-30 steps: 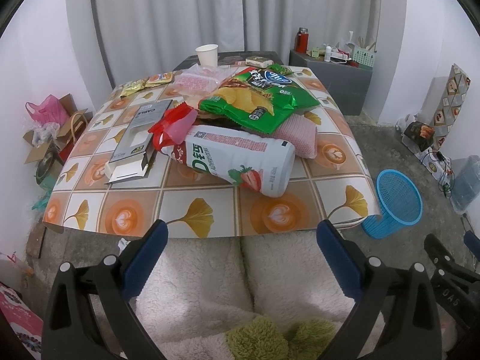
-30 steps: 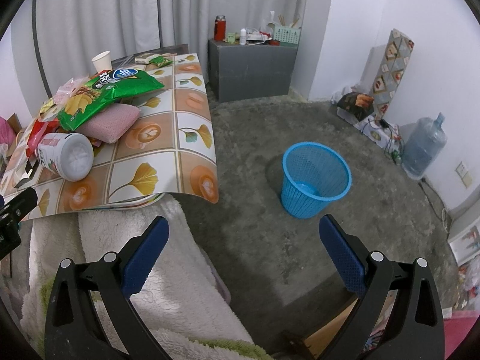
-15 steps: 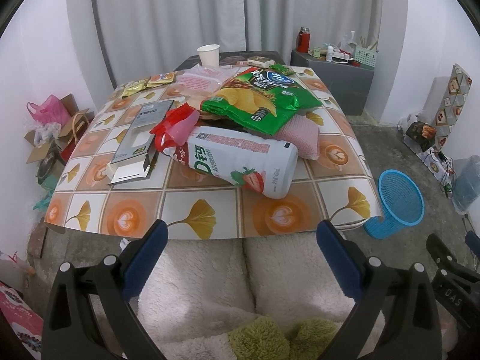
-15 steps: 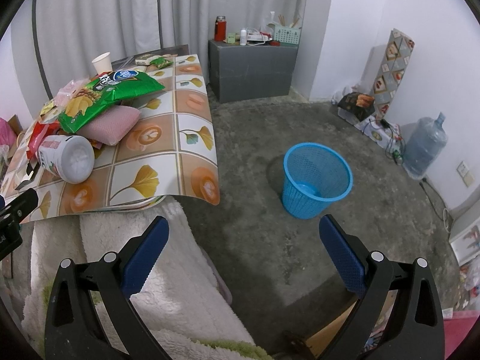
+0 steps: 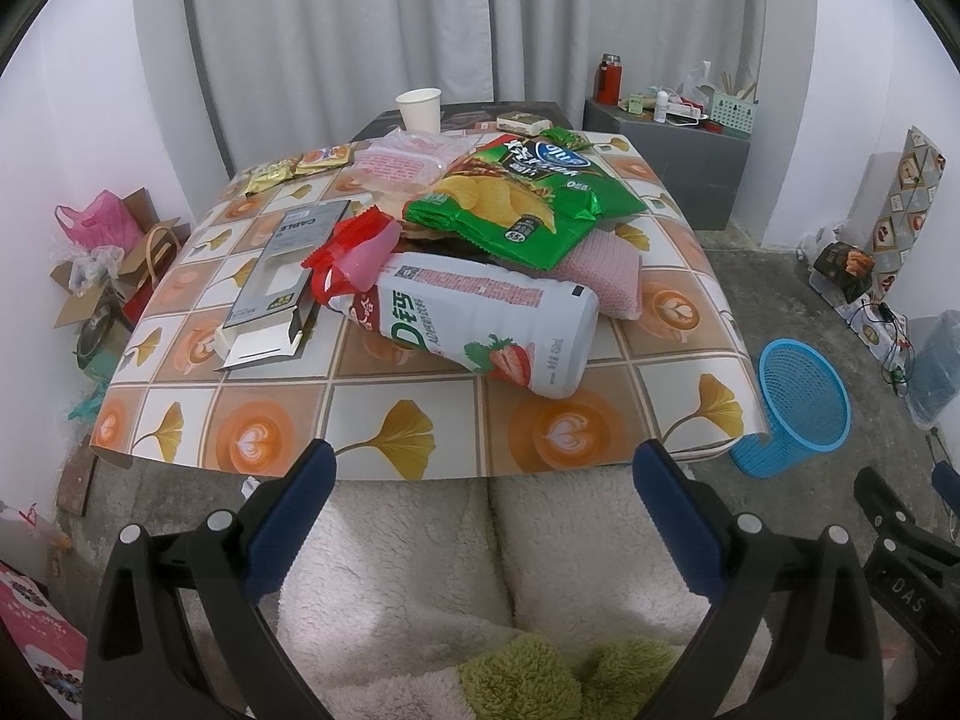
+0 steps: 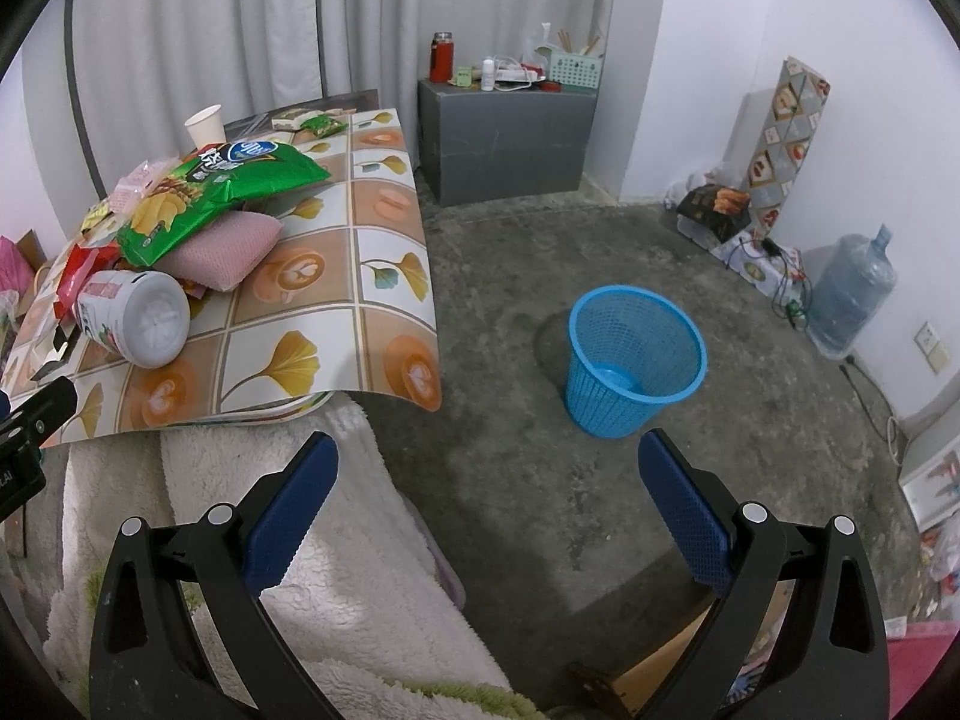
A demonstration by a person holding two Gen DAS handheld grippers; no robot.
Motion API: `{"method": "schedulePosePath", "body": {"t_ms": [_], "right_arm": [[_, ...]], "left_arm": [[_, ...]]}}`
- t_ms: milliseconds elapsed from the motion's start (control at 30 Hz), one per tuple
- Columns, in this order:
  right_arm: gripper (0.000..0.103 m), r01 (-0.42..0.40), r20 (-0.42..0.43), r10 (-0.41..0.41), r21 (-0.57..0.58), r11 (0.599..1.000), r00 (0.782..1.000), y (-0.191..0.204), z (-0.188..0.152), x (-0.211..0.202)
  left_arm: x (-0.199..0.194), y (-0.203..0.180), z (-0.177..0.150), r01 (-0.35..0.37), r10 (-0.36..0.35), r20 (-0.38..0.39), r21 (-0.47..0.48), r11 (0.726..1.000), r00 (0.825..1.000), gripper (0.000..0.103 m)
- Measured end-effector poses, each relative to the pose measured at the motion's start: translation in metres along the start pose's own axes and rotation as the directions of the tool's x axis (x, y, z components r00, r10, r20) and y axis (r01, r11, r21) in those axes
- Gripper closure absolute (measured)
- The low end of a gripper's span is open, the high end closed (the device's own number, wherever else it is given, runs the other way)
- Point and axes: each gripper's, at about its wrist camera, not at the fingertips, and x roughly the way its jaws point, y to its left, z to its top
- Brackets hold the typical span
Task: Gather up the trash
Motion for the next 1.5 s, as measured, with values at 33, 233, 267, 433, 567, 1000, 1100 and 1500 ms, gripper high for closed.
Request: {"method": "schedulePosePath", "body": {"t_ms": [33,233,267,433,567,1000,1100,1500], "right_arm": [[0.007,0.0,0.0,0.0,0.0,1.0,1.0,0.0,0.0,0.0],[0.007,-0.001,-0.001,0.001,0.001,1.0,1.0,0.0,0.0,0.0],[0.007,-0.001,-0.001,0.001,0.002,1.0,1.0,0.0,0.0,0.0],[0.007,-0.002,-0.002,0.002,0.004,1.0,1.0,0.002,0.0,0.001],[0.007,-0.003,-0.004,0.003,0.005,1.0,1.0,0.003,-0.001,0.001],[0.007,-0.033,0.007,0.033,0.026,0.999,0.999,0.014,0.007,0.005],[0.007,-0.061,0.029,0.06,0.031,0.998,0.998,0.021,0.017,0.008],[0.007,-0.177,0.079,0.173,0.039,0.983,0.982,0.045,0.064,0.015]], "left_arm": [[0.0,0.0,0.0,0.0,0.0,0.0,0.0,1.0,1.0,0.006],[0.0,0.0,-0.001,0.0,0.0,-0.001,0.001,1.0,1.0,0.006],[0.0,0.001,-0.002,0.0,0.0,-0.002,0.001,1.0,1.0,0.006],[0.0,0.004,-0.006,0.0,0.0,-0.007,-0.001,1.0,1.0,0.006],[0.0,0.004,-0.005,0.0,0.0,-0.008,0.0,1.0,1.0,0.006],[0.011,0.022,0.003,0.016,-0.016,-0.009,0.002,1.0,1.0,0.006],[0.011,0.033,0.013,0.032,-0.032,0.028,-0.002,0.999,0.999,0.006],[0.022,0.089,0.068,0.102,-0.091,0.119,-0.088,0.991,0.989,0.006]]}}
